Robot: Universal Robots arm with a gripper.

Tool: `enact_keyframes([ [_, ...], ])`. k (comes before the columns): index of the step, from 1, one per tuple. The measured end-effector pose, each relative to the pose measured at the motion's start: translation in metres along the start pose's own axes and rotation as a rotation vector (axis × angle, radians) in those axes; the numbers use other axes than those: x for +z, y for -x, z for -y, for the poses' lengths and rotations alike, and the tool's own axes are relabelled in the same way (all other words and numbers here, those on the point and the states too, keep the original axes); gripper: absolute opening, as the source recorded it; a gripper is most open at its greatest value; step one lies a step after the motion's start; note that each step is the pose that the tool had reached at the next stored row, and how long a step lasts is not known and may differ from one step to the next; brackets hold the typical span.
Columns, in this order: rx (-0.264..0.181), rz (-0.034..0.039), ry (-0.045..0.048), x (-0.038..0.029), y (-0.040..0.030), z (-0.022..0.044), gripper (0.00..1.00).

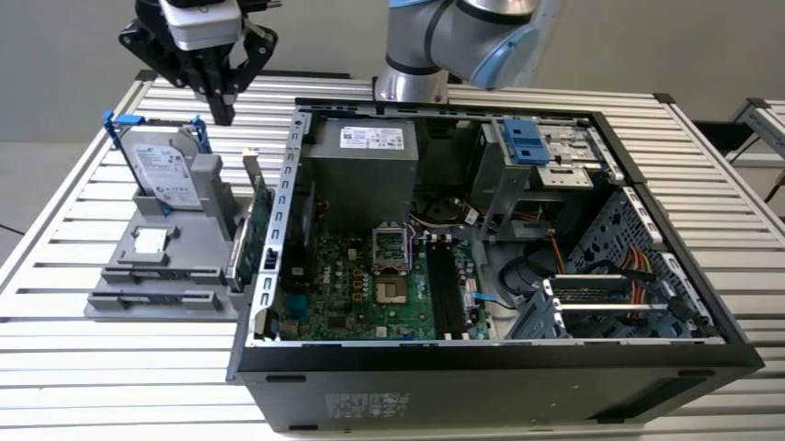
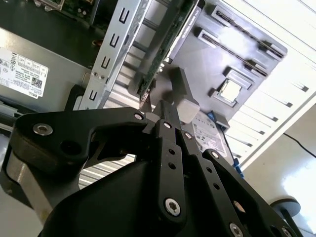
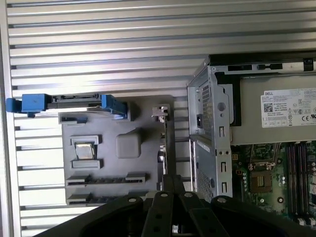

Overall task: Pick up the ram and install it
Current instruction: 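Reach for the ram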

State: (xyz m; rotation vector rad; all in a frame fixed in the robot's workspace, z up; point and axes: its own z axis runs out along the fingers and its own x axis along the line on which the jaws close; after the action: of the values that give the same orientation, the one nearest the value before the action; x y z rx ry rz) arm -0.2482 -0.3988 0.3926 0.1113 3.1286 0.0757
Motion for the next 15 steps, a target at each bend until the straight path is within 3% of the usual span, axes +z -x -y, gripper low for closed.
enact_keyframes([
  [15, 0.0, 0.0, 0.0, -0.0002, -0.0157, 0.0011, 0.0],
])
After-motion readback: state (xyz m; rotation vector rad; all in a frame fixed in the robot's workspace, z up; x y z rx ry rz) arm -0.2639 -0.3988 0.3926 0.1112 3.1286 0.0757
